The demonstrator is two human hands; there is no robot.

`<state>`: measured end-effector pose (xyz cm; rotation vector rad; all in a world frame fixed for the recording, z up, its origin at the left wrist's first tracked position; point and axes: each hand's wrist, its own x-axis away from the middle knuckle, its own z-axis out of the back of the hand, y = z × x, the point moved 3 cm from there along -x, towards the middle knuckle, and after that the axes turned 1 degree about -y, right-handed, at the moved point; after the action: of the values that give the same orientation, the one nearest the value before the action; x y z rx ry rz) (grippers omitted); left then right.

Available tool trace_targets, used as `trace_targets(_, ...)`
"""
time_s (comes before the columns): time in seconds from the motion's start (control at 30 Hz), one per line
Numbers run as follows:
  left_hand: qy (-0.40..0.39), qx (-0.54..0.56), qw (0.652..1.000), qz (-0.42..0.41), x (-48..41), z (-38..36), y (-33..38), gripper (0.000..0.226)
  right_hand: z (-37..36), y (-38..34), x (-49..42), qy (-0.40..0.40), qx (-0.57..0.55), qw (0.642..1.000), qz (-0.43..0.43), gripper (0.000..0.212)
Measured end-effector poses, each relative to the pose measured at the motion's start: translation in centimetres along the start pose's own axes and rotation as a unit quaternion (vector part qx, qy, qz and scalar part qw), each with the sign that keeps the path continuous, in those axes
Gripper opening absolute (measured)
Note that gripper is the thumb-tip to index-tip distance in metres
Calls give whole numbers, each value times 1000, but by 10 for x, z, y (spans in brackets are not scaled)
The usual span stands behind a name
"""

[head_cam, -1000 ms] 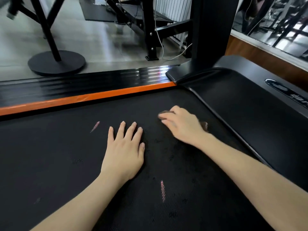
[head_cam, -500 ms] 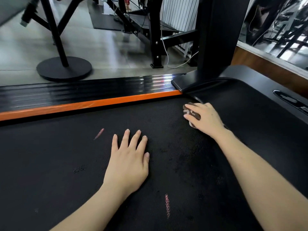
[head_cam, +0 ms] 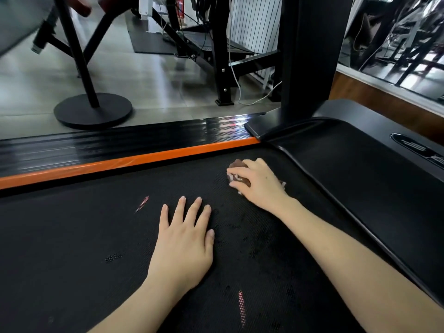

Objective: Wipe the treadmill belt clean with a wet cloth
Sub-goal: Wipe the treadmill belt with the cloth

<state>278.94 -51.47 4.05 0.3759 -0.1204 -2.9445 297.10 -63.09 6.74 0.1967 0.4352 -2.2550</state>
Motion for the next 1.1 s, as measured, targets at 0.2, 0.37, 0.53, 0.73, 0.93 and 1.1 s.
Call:
trace_targets(0.2, 12, 0, 1000, -3, 0, 0, 0, 52, 5, 56, -39, 83, 86, 952, -281, 30)
trace_targets(0.37, -8, 7, 1000, 5, -1, 3, 1, 53, -19, -22, -59, 65, 24, 982, -176, 26)
trace_targets(0.53, -29, 4, 1000, 1, -1, 3, 0, 53, -3, 8, -49, 35, 60, 991, -116, 28)
trace_targets(0.73, -61, 31, 998, 9, -1, 4, 1, 72, 12, 67, -29, 86, 78, 961, -251, 28)
trace_targets(0.93, -83, 42, 996, 16, -1, 10, 2, 83, 16, 15, 22, 44, 51, 989, -130, 24)
trace_targets(1.1, -103, 21, 994, 20, -1, 13, 4, 78, 32, -51, 118, 35, -3, 999, -27, 24)
